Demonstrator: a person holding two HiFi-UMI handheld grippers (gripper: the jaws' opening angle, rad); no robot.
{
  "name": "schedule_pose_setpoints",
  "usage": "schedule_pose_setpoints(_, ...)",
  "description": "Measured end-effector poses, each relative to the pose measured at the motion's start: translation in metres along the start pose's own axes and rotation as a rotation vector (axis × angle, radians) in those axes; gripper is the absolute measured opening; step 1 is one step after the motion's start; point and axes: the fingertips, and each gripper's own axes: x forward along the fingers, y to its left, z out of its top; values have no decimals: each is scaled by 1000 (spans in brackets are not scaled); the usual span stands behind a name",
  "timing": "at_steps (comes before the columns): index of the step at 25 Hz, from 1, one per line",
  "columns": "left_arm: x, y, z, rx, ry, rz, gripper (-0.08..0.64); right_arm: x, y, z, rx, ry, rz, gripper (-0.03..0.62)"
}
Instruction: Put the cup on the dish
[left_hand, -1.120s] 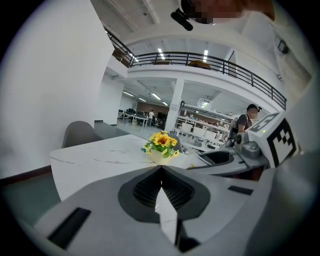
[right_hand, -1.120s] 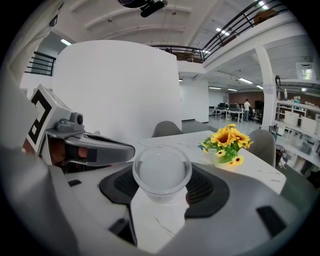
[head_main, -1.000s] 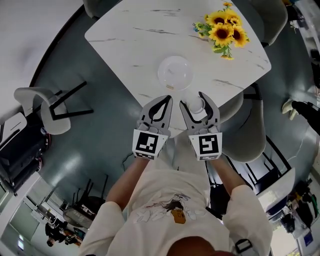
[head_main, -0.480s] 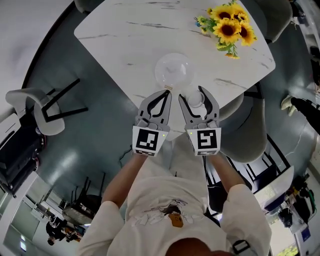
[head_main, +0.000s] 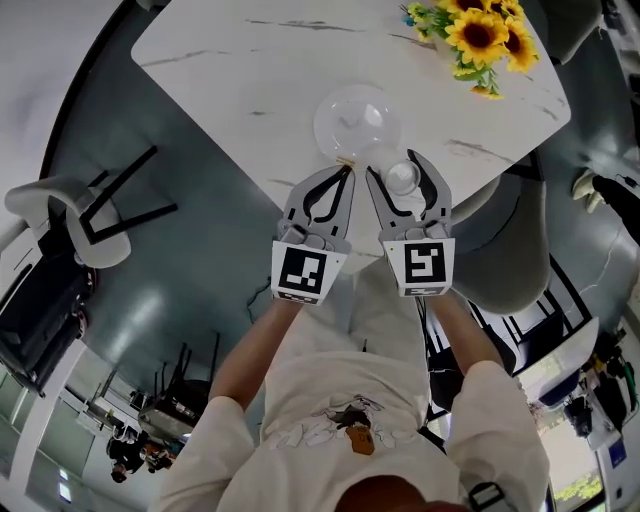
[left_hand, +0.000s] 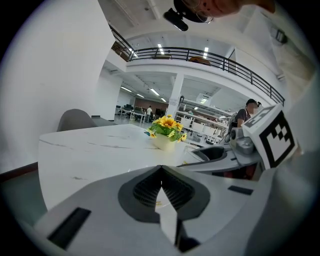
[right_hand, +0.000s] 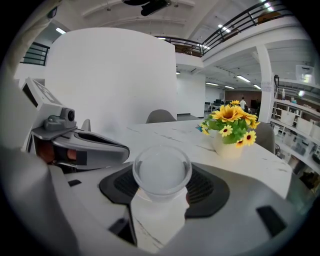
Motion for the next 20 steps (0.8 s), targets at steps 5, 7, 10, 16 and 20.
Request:
schedule_pose_setpoints(5,6,-1,-11,14,23,-24,2,9,1,-8,7,26,6,267)
schedule_pose_setpoints(7,8,1,-13,15,25,-22,2,14,2,-9,-2,29,12,267)
schedule_pose_setpoints(10,11,6,-14,-2,26,-15,2,19,1,-7,-15,33,11,267)
schedule_pose_setpoints(16,18,13,-14,-17,15,-14,2,36,-1,-6,-34,55,34,267)
schedule_pose_setpoints(20,21,16,-16,-24,20,-16,2,45,-5,-6,-50,61,25,267)
